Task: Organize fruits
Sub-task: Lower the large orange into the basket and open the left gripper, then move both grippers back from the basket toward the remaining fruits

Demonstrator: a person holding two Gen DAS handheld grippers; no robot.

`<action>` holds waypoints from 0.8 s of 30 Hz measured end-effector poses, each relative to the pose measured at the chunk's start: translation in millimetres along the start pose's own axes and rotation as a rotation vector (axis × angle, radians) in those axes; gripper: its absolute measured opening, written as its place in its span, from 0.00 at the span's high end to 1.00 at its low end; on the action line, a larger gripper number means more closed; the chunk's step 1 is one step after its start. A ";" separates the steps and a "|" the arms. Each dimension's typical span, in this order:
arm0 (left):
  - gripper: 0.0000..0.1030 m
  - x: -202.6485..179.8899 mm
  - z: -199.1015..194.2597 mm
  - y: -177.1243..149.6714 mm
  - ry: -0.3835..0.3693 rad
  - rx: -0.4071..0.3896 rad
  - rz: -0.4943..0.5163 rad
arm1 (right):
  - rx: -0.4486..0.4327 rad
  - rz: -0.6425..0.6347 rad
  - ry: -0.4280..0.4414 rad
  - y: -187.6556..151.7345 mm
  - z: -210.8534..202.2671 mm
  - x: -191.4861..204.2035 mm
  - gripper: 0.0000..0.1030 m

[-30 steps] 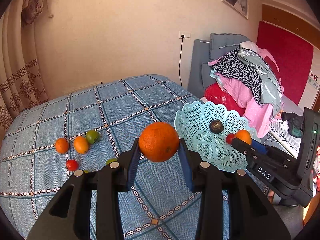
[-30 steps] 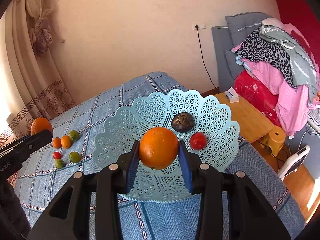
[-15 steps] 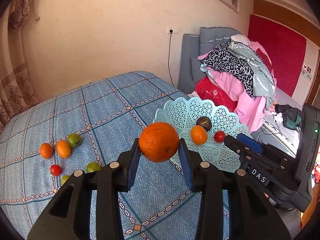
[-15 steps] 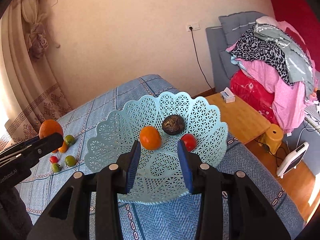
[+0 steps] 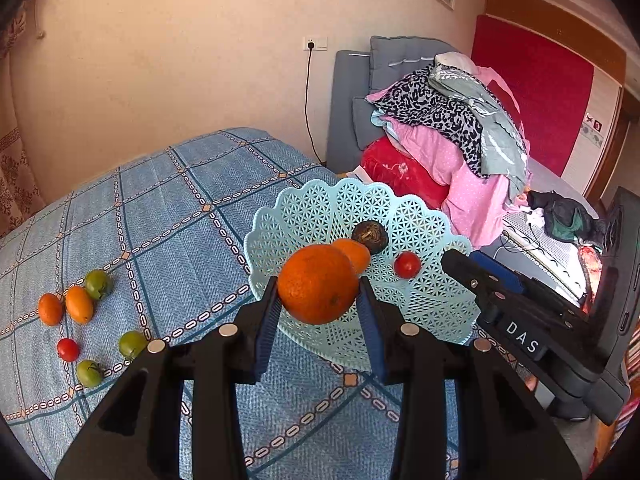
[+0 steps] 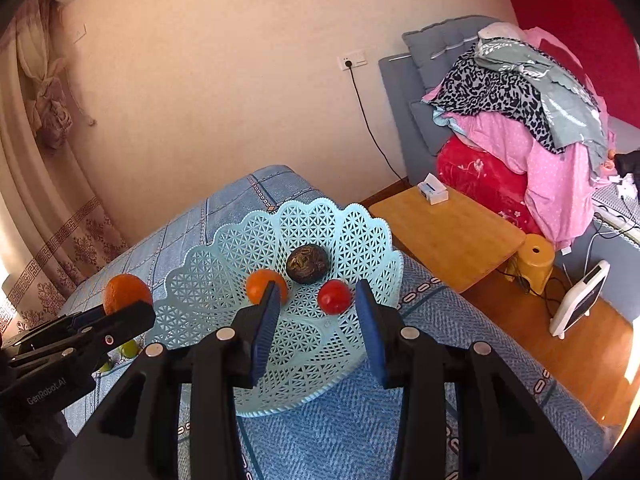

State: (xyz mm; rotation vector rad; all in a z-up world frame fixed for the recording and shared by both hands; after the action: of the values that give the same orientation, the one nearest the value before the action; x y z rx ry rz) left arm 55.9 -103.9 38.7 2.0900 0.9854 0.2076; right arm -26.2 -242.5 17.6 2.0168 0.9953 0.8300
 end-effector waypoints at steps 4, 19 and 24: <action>0.60 -4.9 11.8 -4.2 -0.029 0.032 -0.012 | 0.001 0.007 -0.010 -1.1 0.0 -3.4 0.62; 0.20 11.3 6.0 -0.9 0.032 -0.012 -0.017 | -0.010 -0.017 -0.026 0.3 -2.9 2.3 0.44; 0.15 28.9 -1.6 1.5 0.052 -0.028 -0.053 | -0.026 -0.038 -0.028 2.9 -7.5 10.5 0.43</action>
State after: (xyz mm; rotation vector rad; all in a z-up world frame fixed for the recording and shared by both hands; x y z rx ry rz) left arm 75.8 -83.0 35.7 2.0397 1.0618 0.2486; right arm -25.8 -232.5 26.4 1.9762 0.9989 0.7886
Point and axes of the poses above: each gripper's, at about its wrist camera, not at the fingertips, and z roughly the way its jaws point, x to its left, y to its top, the point moved 9 cm from there along z, roughly the way its jaws point, and after that the axes turned 8 degrees about -z, right-handed, at the moved point
